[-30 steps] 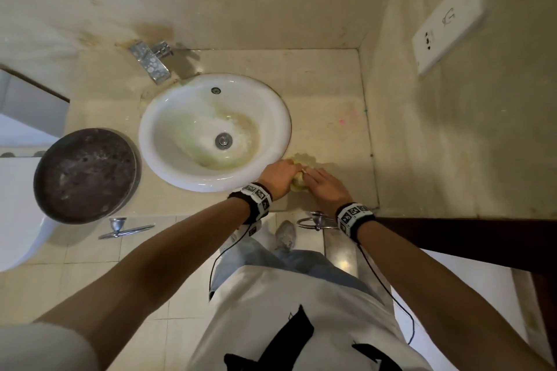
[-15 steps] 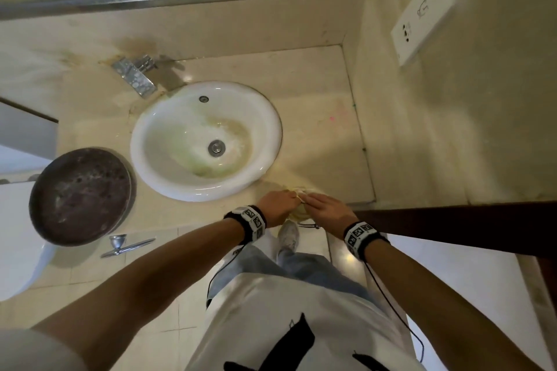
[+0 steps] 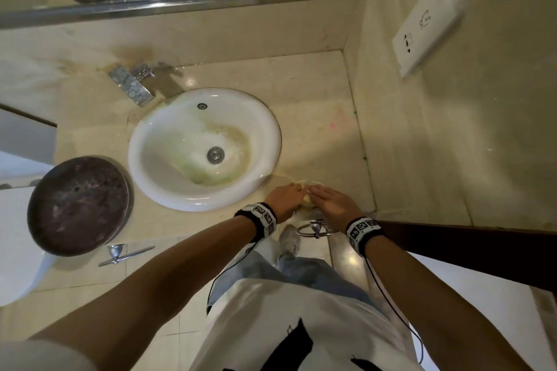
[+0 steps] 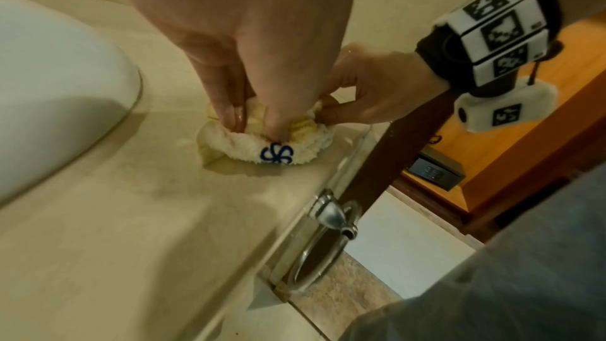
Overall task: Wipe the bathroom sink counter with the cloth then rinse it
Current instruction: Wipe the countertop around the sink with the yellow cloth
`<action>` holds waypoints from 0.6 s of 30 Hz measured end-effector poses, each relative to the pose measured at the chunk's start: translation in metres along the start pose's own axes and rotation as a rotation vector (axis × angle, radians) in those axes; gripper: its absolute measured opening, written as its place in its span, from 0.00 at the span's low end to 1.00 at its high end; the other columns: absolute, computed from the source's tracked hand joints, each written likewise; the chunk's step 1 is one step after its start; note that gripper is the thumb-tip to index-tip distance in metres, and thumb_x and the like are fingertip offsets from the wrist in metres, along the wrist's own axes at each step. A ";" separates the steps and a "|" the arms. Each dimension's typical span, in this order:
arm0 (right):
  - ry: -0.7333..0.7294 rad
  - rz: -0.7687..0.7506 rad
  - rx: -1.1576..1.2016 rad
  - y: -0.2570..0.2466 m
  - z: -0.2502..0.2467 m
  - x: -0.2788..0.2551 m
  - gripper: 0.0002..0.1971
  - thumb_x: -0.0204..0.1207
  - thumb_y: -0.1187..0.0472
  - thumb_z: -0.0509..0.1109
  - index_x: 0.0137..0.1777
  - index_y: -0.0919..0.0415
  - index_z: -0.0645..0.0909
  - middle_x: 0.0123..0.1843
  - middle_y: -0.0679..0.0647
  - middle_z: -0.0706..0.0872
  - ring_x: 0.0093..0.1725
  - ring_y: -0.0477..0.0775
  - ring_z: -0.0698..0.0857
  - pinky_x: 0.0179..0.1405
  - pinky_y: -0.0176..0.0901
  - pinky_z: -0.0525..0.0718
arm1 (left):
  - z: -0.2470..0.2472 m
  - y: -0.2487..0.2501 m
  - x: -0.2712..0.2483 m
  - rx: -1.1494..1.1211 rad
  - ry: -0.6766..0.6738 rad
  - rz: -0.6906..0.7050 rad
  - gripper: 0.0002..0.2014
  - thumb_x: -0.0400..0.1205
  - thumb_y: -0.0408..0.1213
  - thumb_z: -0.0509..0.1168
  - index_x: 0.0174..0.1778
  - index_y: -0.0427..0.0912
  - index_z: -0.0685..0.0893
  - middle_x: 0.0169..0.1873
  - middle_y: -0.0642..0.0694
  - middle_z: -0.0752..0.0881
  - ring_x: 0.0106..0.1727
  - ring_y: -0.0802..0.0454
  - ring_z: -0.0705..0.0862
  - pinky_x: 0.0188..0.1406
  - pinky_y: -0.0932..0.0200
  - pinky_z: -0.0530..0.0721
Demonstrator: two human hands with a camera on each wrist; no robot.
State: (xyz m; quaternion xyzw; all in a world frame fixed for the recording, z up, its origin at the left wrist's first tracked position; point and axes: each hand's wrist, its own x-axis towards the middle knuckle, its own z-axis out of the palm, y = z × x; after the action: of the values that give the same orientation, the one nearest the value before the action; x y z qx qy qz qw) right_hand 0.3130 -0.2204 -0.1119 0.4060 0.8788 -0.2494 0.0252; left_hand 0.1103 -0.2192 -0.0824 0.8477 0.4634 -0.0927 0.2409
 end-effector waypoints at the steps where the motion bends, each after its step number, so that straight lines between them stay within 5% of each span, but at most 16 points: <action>1: 0.016 0.002 -0.022 0.003 -0.005 0.005 0.34 0.76 0.63 0.76 0.83 0.55 0.71 0.84 0.52 0.72 0.80 0.59 0.74 0.77 0.48 0.71 | -0.003 -0.002 0.007 -0.007 0.010 -0.016 0.23 0.81 0.28 0.68 0.73 0.35 0.74 0.65 0.39 0.80 0.63 0.39 0.80 0.51 0.47 0.82; 6: 0.073 0.107 -0.017 0.012 -0.027 0.034 0.31 0.70 0.71 0.78 0.75 0.59 0.81 0.78 0.55 0.80 0.75 0.61 0.80 0.70 0.57 0.83 | -0.024 -0.010 0.036 -0.083 0.039 -0.073 0.19 0.85 0.31 0.62 0.73 0.34 0.74 0.64 0.37 0.79 0.61 0.37 0.80 0.52 0.45 0.78; 12: 0.094 0.200 -0.064 0.015 -0.040 0.054 0.29 0.74 0.73 0.73 0.76 0.58 0.80 0.80 0.52 0.78 0.79 0.60 0.76 0.74 0.56 0.80 | -0.035 -0.021 0.053 -0.151 0.050 -0.119 0.21 0.83 0.30 0.62 0.73 0.37 0.74 0.65 0.39 0.78 0.62 0.39 0.79 0.52 0.47 0.77; 18: 0.054 0.169 -0.152 0.008 -0.038 0.055 0.27 0.62 0.67 0.86 0.63 0.63 0.87 0.66 0.60 0.88 0.61 0.66 0.87 0.59 0.58 0.88 | -0.035 -0.023 0.048 -0.191 0.065 -0.132 0.21 0.79 0.31 0.66 0.70 0.39 0.78 0.62 0.40 0.80 0.61 0.40 0.79 0.56 0.47 0.79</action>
State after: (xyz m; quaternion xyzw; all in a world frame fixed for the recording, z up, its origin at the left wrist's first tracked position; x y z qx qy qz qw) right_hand 0.2880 -0.1606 -0.0952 0.4820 0.8583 -0.1679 0.0533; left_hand 0.1156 -0.1556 -0.0778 0.7909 0.5326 -0.0364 0.2991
